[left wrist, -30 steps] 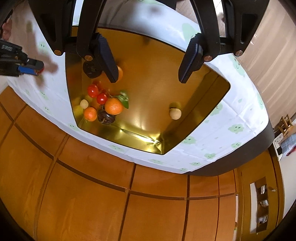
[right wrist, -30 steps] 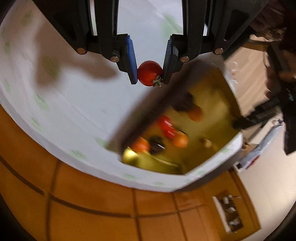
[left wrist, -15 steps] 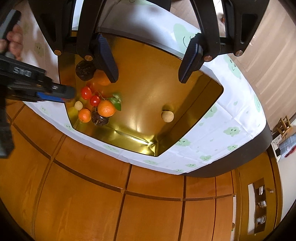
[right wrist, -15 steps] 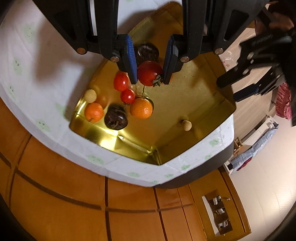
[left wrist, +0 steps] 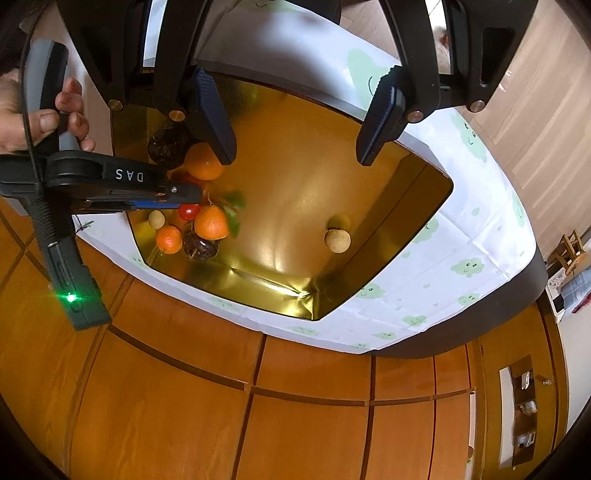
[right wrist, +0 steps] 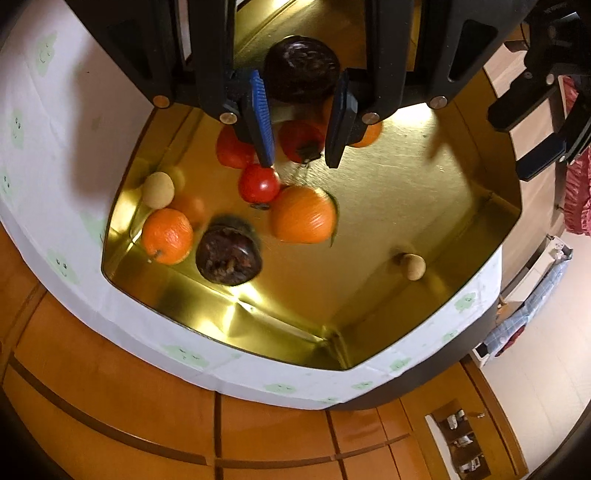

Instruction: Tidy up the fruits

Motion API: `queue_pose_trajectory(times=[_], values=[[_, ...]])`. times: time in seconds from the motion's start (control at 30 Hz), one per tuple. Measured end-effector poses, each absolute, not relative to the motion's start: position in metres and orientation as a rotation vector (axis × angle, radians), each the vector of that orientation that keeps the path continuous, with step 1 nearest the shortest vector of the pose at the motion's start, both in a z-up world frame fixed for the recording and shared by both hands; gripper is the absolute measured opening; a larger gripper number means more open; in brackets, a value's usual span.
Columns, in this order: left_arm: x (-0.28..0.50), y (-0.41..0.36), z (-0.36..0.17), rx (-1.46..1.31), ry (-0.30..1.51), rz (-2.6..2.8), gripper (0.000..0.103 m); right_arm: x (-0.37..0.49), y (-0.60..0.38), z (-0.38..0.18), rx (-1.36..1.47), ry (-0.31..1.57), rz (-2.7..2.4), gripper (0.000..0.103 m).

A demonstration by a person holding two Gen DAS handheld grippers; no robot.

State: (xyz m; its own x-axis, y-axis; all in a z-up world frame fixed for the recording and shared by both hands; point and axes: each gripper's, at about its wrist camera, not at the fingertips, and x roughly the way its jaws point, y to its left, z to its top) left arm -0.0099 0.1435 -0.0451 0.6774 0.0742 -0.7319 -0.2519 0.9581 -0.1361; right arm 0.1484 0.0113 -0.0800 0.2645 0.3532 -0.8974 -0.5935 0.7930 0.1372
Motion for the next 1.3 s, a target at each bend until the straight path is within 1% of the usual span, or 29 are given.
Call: queue_pose_trajectory(times=[0.23, 0.5, 0.8, 1.2, 1.3], values=[[-0.009, 0.141, -0.044, -0.227, 0.800, 0.185, 0.068, 0.136, 0.006, -0.071, -0.278, 1.074, 0.655, 0.028], [-0.011, 0.137, -0.042, -0.216, 0.797, 0.183, 0.069, 0.115, 0.003, -0.068, -0.380, 1.012, 0.616, 0.028], [-0.014, 0.132, -0.036, -0.193, 0.785, 0.178, 0.071, 0.102, -0.005, -0.057, -0.308, 0.997, 0.619, 0.028], [-0.021, 0.122, -0.026, -0.149, 0.743, 0.191, 0.074, 0.070, -0.028, -0.039, -0.234, 0.908, 0.497, 0.028], [-0.024, 0.119, -0.023, -0.137, 0.728, 0.198, 0.079, 0.062, -0.039, -0.034, -0.191, 0.891, 0.455, 0.028]])
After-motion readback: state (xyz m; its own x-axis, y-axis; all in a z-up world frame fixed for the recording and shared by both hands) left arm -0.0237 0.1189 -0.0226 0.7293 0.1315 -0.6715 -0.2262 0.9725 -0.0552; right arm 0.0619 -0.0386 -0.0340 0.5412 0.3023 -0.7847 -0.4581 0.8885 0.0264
